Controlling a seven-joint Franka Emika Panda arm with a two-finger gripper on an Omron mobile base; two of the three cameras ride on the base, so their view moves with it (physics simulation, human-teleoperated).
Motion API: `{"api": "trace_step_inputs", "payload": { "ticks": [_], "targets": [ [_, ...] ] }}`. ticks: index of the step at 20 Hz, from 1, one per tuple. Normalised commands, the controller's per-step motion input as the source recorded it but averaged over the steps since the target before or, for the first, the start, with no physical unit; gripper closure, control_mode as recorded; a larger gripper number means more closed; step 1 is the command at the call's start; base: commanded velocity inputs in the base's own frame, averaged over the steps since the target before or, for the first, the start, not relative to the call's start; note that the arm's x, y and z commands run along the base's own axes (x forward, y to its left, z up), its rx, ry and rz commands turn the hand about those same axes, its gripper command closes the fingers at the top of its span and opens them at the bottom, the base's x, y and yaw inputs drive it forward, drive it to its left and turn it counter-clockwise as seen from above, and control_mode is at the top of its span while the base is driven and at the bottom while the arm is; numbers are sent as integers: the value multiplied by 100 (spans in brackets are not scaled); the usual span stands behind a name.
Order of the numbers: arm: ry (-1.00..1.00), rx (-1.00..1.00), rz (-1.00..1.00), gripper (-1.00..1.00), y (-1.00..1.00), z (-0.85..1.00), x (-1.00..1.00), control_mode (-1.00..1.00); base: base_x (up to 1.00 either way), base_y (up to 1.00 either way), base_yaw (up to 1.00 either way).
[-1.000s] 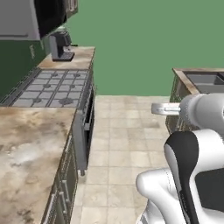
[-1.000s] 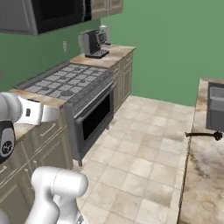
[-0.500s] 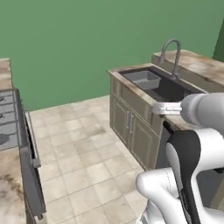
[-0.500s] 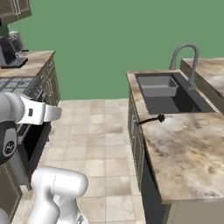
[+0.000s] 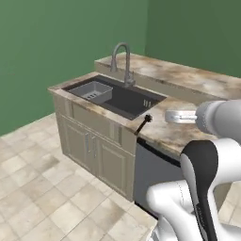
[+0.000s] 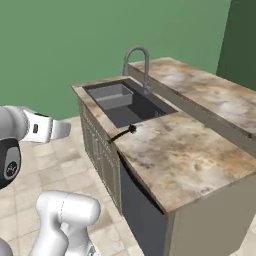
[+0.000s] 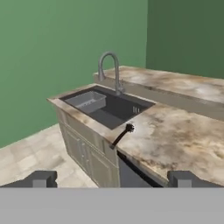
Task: Grab the spray bottle from the cabinet, then place it next to the cutting board for sanitizing. Then grab the dish brush from the countertop next to the sink and place it next to the cutting board.
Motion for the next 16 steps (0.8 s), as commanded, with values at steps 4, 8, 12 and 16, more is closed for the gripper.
{"api": "trace_step_inputs", "payload": {
  "ticks": [4, 8, 12, 16],
  "targets": [
    [0, 0, 0, -100, 0, 0, 0, 100, 54, 85, -58],
    [0, 0, 0, -100, 0, 0, 0, 100, 71, 100, -41],
    [0, 0, 0, -100, 0, 0, 0, 100, 38, 64, -33],
    [0, 0, 0, -100, 0, 0, 0, 100, 1, 7, -32]
  ]
}}
